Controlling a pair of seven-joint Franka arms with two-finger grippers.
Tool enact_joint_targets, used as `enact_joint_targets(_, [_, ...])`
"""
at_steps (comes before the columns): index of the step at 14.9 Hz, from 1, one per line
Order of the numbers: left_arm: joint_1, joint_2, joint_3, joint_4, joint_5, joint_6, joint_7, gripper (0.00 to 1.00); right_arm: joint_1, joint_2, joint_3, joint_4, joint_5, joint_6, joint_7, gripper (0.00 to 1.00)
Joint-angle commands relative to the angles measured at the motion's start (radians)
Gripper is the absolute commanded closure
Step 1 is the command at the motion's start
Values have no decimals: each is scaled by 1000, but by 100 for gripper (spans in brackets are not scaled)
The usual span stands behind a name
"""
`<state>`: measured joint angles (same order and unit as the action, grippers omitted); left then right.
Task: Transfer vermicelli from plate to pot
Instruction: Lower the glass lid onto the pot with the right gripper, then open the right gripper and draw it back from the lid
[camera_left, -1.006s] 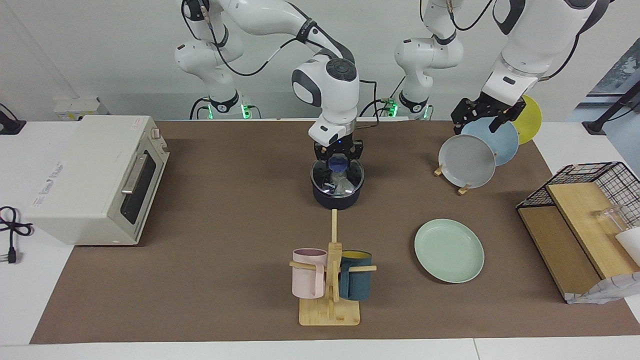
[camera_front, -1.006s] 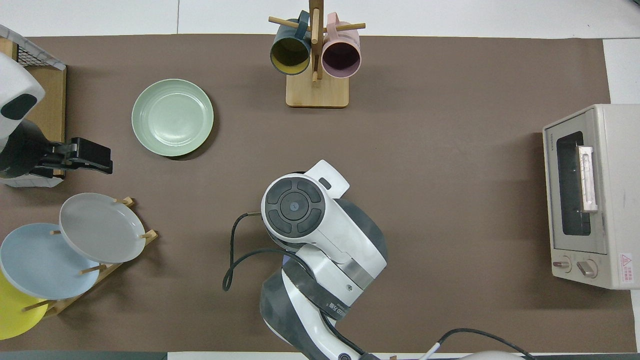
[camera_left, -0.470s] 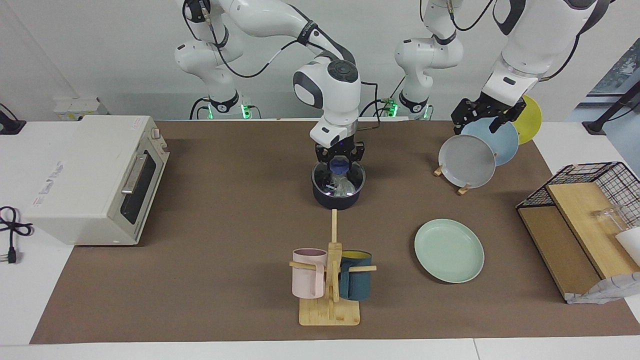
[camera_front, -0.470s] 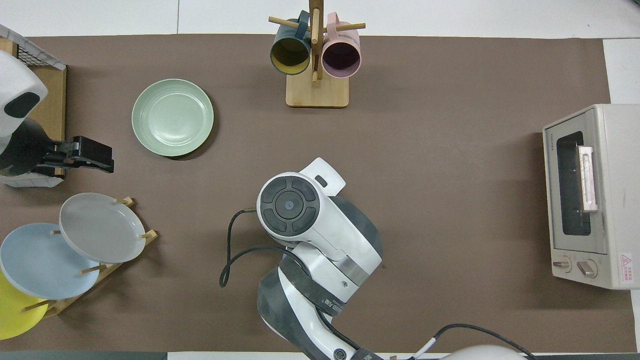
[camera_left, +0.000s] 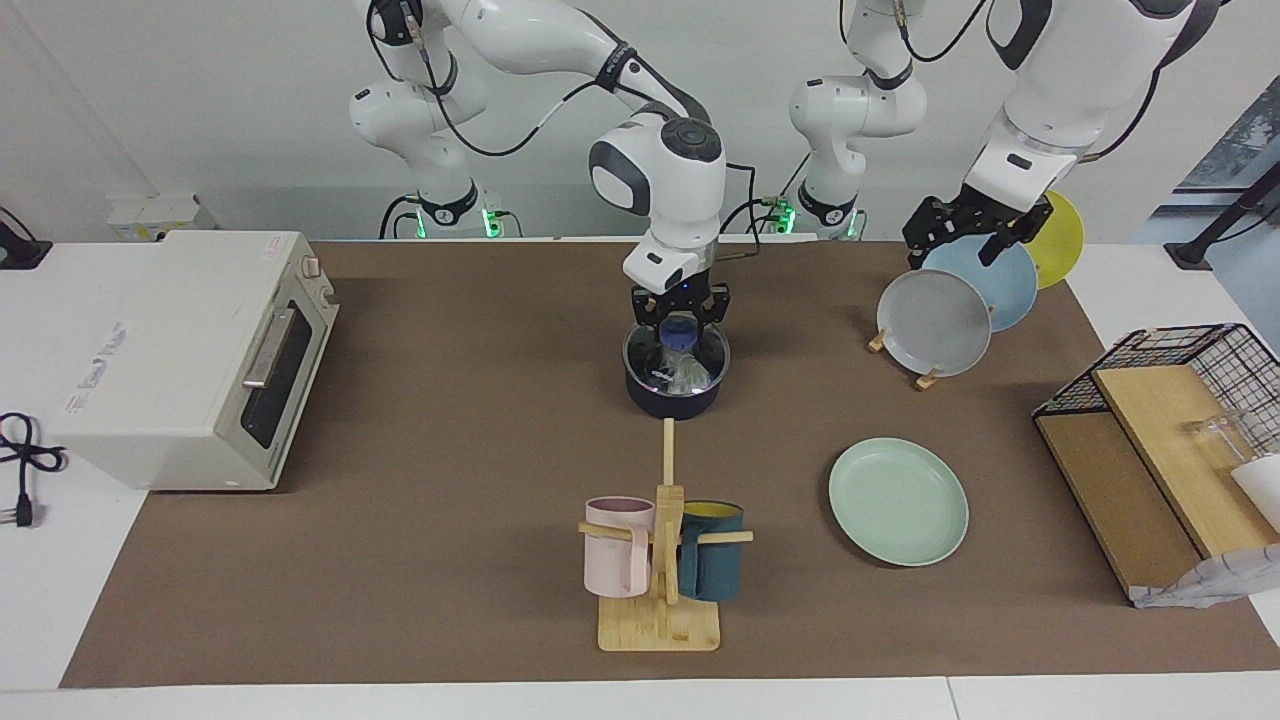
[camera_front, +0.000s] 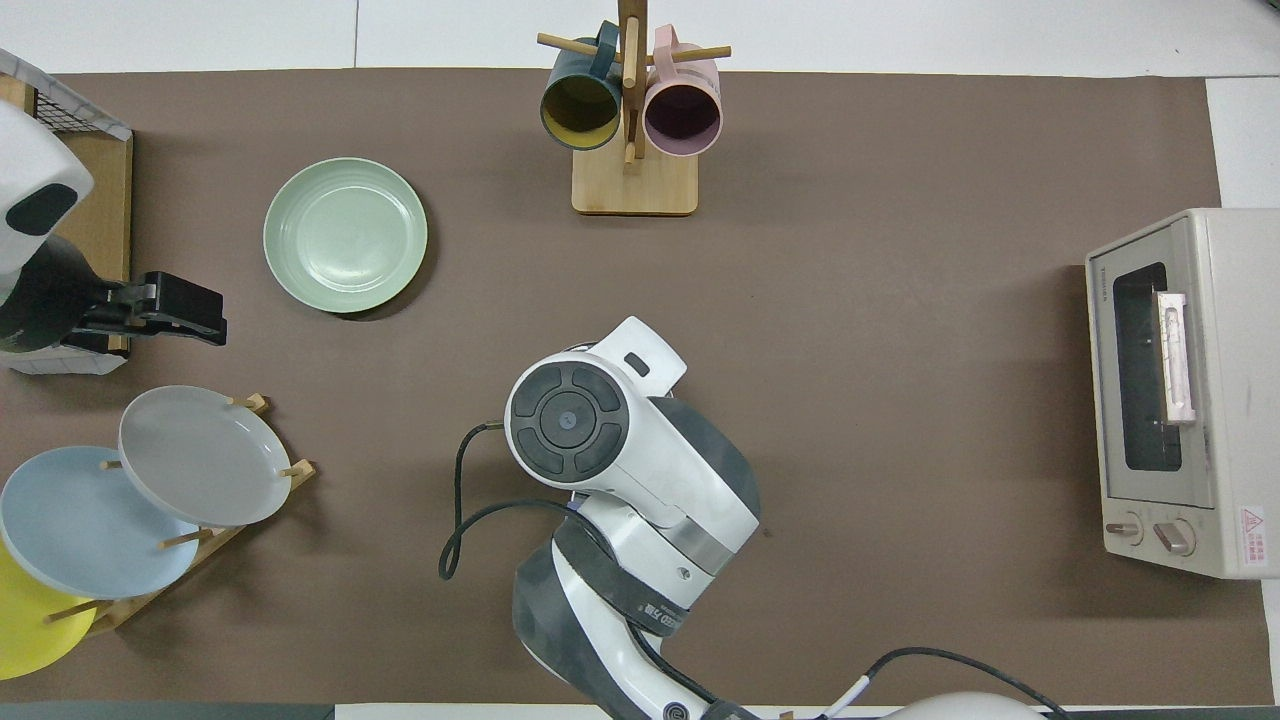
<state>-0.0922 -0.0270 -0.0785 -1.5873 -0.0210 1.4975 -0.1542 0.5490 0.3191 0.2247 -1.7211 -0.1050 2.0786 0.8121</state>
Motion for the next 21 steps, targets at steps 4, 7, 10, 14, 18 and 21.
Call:
enact_joint_targets(4, [16, -5, -9, -5, 18, -11, 8, 0, -14, 11, -18, 46, -32, -24, 10, 0])
enact_joint_targets(7, [16, -5, -9, -5, 18, -6, 7, 0, -21, -24, -97, 113, -12, -151, -114, 0])
enact_joint_targets(10, [16, -5, -9, -5, 18, -6, 7, 0, -85, -98, -175, 126, 48, -241, -285, 0])
enact_joint_targets(14, [16, -5, -9, -5, 18, -6, 7, 0, -245, -210, -189, 127, 86, -346, -478, 0])
enact_joint_targets(18, [16, -5, -9, -5, 18, -6, 7, 0, -357, -197, -191, 302, 70, -595, -673, 0])
enact_joint_targets(21, [16, -5, -9, -5, 18, -6, 8, 0, -444, -207, -191, 269, 68, -614, -760, 0])
